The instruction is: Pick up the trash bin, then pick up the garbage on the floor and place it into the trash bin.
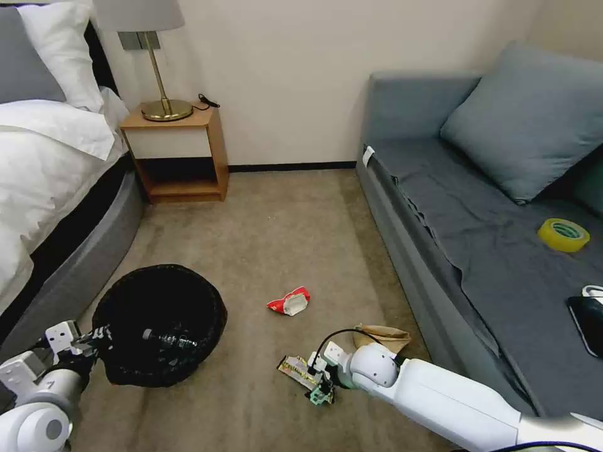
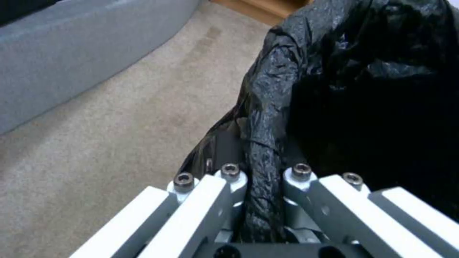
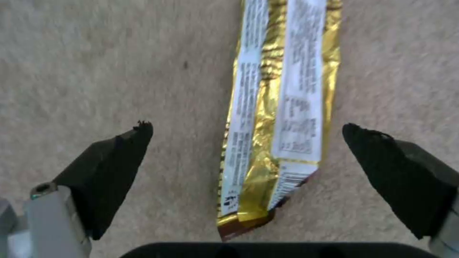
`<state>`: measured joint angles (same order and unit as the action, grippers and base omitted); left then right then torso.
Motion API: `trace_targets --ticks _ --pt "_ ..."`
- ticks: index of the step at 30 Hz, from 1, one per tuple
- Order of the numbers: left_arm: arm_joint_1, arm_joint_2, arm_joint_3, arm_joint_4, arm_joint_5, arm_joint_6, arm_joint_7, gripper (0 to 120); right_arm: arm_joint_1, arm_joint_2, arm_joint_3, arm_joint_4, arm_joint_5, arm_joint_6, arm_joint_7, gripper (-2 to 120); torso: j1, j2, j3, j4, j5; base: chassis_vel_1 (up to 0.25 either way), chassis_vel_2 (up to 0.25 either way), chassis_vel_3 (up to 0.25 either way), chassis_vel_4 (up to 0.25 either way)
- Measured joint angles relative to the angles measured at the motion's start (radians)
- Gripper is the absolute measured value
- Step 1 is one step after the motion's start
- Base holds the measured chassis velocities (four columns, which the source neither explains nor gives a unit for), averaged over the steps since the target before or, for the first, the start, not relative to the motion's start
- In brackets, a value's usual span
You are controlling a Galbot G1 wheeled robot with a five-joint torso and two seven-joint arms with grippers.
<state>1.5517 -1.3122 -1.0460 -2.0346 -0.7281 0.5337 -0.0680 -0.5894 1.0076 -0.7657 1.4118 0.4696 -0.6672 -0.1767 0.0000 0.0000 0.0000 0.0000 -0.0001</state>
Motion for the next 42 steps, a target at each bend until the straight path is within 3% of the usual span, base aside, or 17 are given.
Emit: trace_targets --ticks 17,42 --pt "-0.009 0.028 -0.007 0.030 -0.017 -0.010 0.003 4 0.009 0.083 -0.013 -0.144 -0.065 0.050 0.009 100 0.000 0.000 0.000 -0.0001 0.0001 0.000 0.000 0.000 0.000" --pt "-0.013 0.019 -0.004 0.039 -0.012 -0.019 0.005 4 -0.003 0.138 0.015 -0.253 -0.187 0.099 0.019 100 0.000 0.001 0.000 -0.0003 -0.0002 0.000 0.000 0.000 0.000"
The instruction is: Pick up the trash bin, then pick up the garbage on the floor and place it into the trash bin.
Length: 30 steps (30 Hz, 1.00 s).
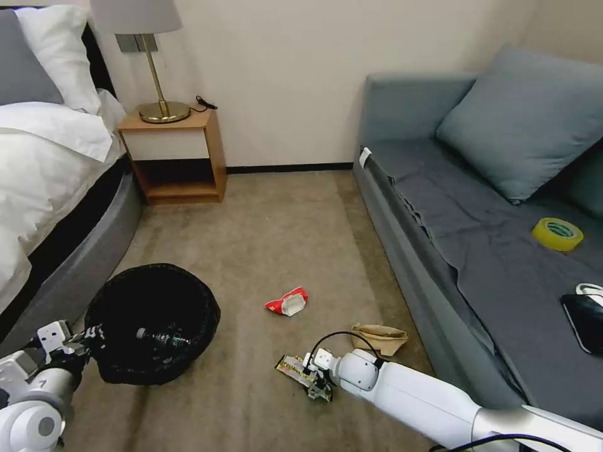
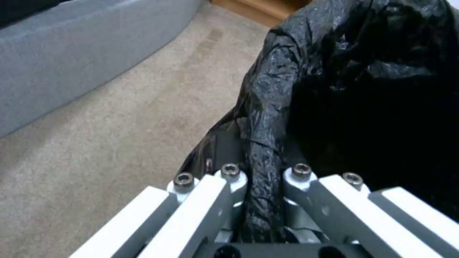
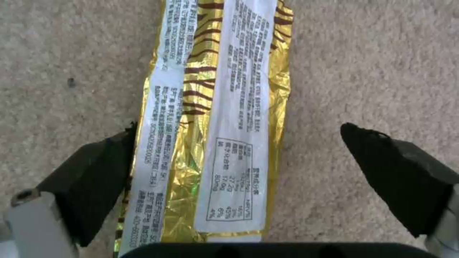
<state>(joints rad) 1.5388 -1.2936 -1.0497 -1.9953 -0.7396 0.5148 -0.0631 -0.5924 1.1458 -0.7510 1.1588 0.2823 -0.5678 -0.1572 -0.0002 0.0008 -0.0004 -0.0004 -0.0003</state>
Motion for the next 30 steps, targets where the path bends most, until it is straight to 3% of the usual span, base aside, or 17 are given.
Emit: trace_targets --ticks 18,30 --pt "-0.004 -0.005 0.005 0.001 0.005 -0.001 0.000 4 -0.004 -0.008 0.003 0.000 0.000 0.012 0.001 100 0.000 -0.001 0.000 0.0005 0.0005 0.000 0.000 0.000 0.000" --pt "-0.012 -0.007 0.014 -0.002 0.008 -0.003 0.000 4 -0.010 -0.053 0.018 0.038 0.036 0.012 0.016 99 0.000 -0.001 0.001 0.0012 0.0017 0.000 0.000 0.000 0.000"
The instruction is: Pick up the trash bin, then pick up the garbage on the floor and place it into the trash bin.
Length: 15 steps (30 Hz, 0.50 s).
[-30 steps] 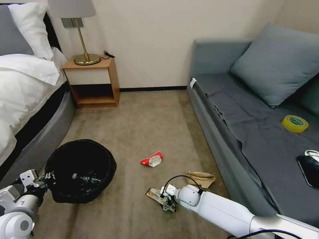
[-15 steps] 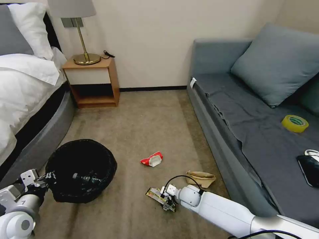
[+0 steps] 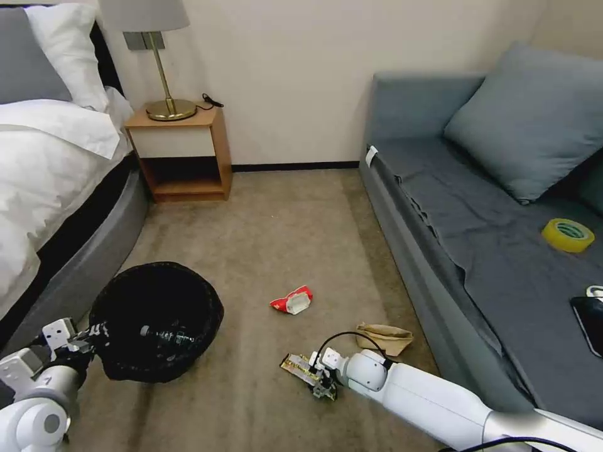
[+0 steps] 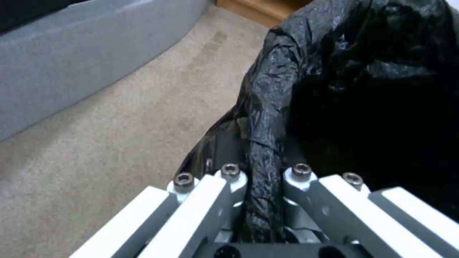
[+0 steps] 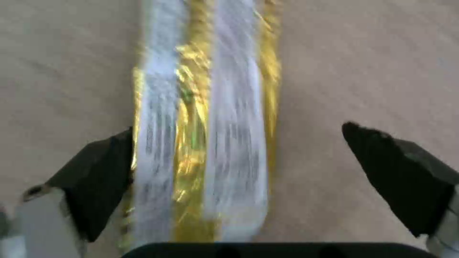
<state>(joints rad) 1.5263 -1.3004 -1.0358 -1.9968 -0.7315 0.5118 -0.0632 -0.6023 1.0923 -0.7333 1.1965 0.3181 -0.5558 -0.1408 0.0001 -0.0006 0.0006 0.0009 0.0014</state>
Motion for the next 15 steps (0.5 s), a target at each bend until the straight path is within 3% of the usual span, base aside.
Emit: trace_targets --ticks 3,5,7,9,12,15 --pt "0.000 0.000 -0.001 0.000 0.000 -0.002 0.000 4 0.003 -0.018 0.009 0.016 0.006 -0.010 0.021 90 0.000 0.000 0.000 -0.0021 -0.0038 0.000 0.000 0.000 0.000" --pt "0.001 0.000 0.000 0.000 0.000 -0.006 0.000 4 0.003 -0.028 0.008 0.030 0.017 -0.012 0.022 82 0.000 0.000 0.000 -0.0018 -0.0012 0.000 0.000 0.000 0.000" --pt "0.002 -0.001 0.001 0.001 0.001 -0.007 0.000 4 0.002 -0.032 0.007 0.038 0.022 -0.012 0.022 72 0.000 0.000 0.000 -0.0010 -0.0023 0.000 0.000 0.000 0.000" --pt "0.002 -0.001 0.001 0.001 0.001 -0.007 0.001 4 0.002 -0.033 0.007 0.038 0.022 -0.011 0.022 70 0.000 0.000 0.000 -0.0009 -0.0017 0.000 0.000 0.000 0.000" --pt "0.004 -0.001 0.001 0.001 0.001 -0.008 0.001 4 -0.001 -0.032 0.007 0.037 0.022 -0.007 0.024 55 0.000 0.000 -0.001 -0.0010 -0.0019 0.000 0.000 0.000 0.000" --pt "0.005 0.001 0.001 0.001 0.001 -0.009 0.002 4 -0.002 -0.029 0.006 0.036 0.022 -0.003 0.023 47 0.000 0.000 -0.001 -0.0012 -0.0018 0.000 0.000 0.000 0.000"
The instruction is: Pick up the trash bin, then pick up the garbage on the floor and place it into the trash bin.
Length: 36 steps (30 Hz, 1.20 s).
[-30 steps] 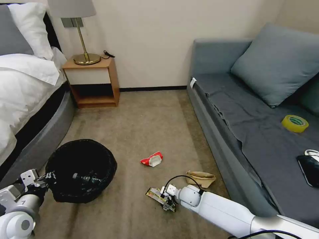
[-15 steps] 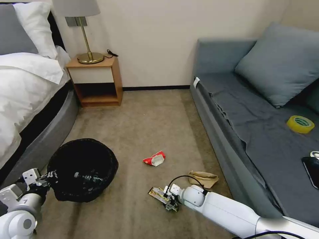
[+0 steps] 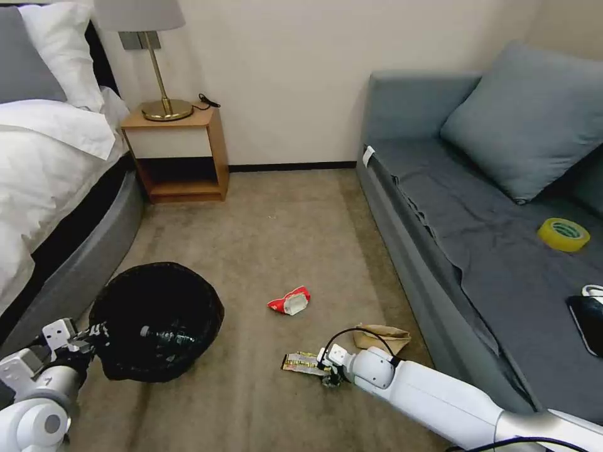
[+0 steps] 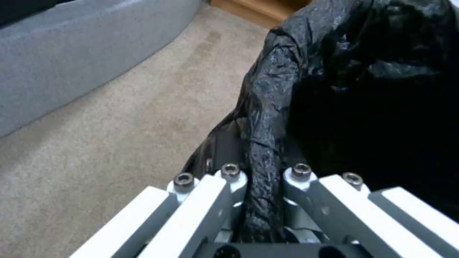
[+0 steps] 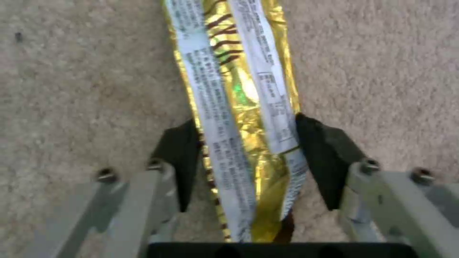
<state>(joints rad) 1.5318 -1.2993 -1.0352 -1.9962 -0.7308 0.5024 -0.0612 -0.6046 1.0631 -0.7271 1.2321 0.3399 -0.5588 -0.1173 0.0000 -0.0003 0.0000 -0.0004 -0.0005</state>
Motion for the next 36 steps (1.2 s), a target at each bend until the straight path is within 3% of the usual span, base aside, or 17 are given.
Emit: trace_targets --ticks 12,22,36 --pt "0.000 0.003 0.000 -0.004 0.000 -0.002 0.001 4 0.002 0.008 -0.004 -0.007 -0.003 0.009 0.010 2 0.000 0.000 0.000 0.0003 0.0004 0.000 0.000 0.000 0.000" --pt "-0.002 0.002 0.007 -0.003 0.004 -0.002 0.002 4 0.005 0.001 0.045 0.030 -0.006 0.018 0.023 0 0.000 0.000 0.000 0.0004 0.0005 0.000 0.000 0.000 0.000" --pt "-0.010 0.003 0.044 0.004 0.011 0.002 0.002 4 0.039 -0.040 0.254 0.236 0.049 0.033 0.115 0 0.000 0.000 0.000 0.0003 0.0005 0.000 0.000 0.000 0.000"
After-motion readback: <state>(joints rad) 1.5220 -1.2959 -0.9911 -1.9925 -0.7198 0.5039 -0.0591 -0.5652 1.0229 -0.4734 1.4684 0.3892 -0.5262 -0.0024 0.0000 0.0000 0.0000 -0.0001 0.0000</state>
